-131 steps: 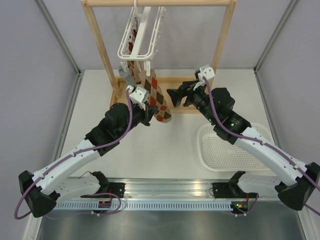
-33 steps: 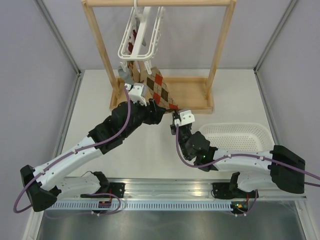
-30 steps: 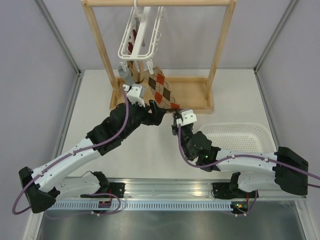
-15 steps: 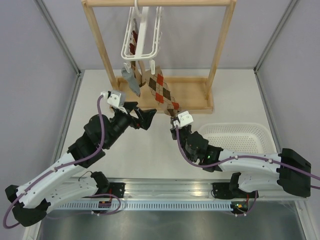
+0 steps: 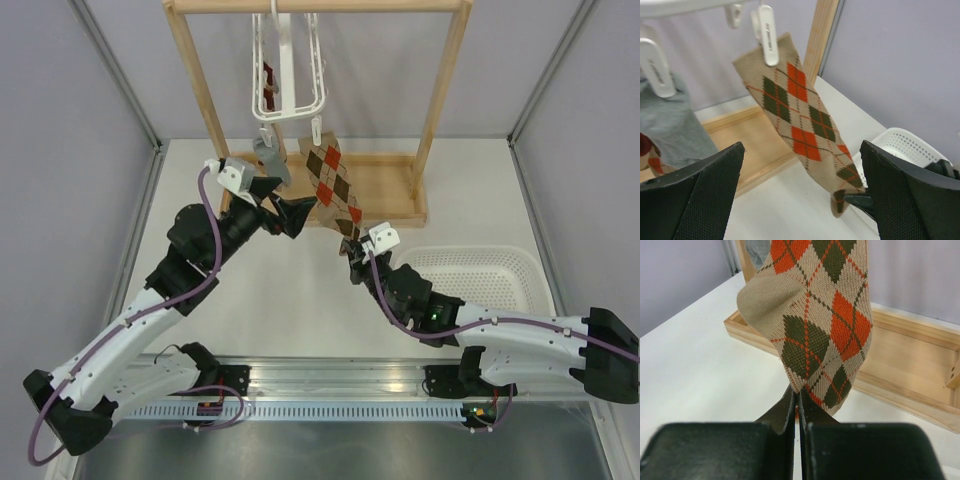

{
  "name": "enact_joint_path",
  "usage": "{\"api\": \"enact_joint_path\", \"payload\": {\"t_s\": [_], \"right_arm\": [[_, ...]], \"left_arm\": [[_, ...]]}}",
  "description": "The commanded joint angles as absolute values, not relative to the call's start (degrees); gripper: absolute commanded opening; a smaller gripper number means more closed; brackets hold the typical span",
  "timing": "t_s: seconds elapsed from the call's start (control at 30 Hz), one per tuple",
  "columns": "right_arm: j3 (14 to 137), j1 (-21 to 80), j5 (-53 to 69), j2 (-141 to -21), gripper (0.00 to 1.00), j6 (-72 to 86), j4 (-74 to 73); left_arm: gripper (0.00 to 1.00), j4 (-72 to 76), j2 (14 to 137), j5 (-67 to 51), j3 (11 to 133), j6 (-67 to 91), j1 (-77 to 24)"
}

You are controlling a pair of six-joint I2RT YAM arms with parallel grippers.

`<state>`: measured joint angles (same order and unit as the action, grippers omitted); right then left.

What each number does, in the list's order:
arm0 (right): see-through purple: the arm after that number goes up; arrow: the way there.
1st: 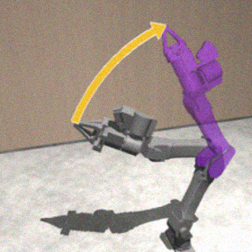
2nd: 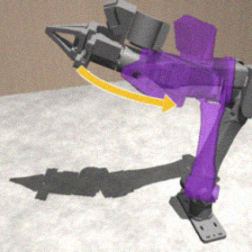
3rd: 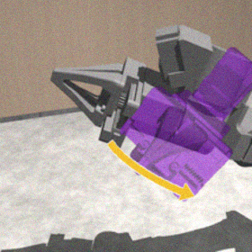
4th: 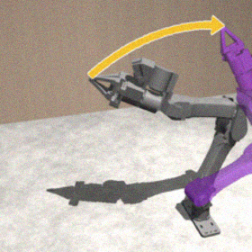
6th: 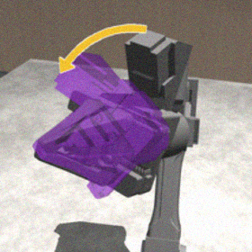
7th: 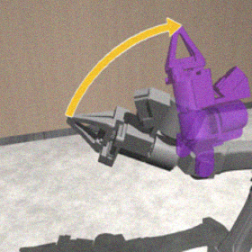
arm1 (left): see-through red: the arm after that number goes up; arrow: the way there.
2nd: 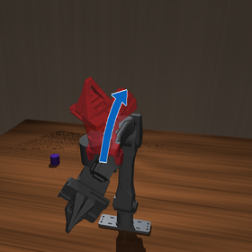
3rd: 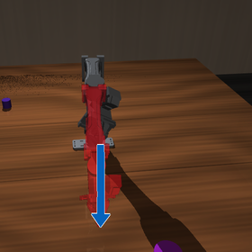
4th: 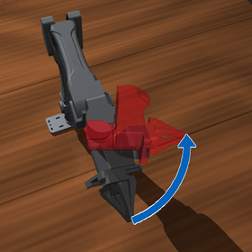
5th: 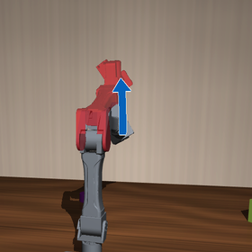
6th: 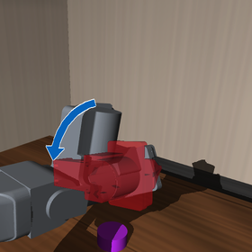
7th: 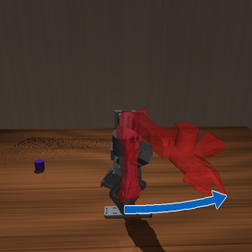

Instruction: Remove the socks clipped to the hanger

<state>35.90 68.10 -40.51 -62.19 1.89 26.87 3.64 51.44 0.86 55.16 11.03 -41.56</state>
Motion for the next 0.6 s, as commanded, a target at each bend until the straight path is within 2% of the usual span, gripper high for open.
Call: {"api": "enact_joint_path", "payload": {"t_s": [0.0,0.13,0.33,0.57], "right_arm": [[35.2,68.4,-38.7,-59.2,0.01,4.2,25.4],[35.2,68.4,-38.6,-58.2,0.01,4.5,23.9],[35.5,68.5,-38.1,-57.5,0.01,4.7,23.1],[35.5,68.4,-36.7,-56.7,0.01,4.7,22.5]], "left_arm": [[1.0,12.1,51.9,-10.3,56.2,15.3,-34.4],[1.0,19.1,54.1,-19.5,55.8,18.8,-30.9],[0.99,29.1,58.9,-26.4,55.9,23.8,-29.2],[0.98,33.0,62.3,-25.2,56.6,25.0,-29.0]]}}
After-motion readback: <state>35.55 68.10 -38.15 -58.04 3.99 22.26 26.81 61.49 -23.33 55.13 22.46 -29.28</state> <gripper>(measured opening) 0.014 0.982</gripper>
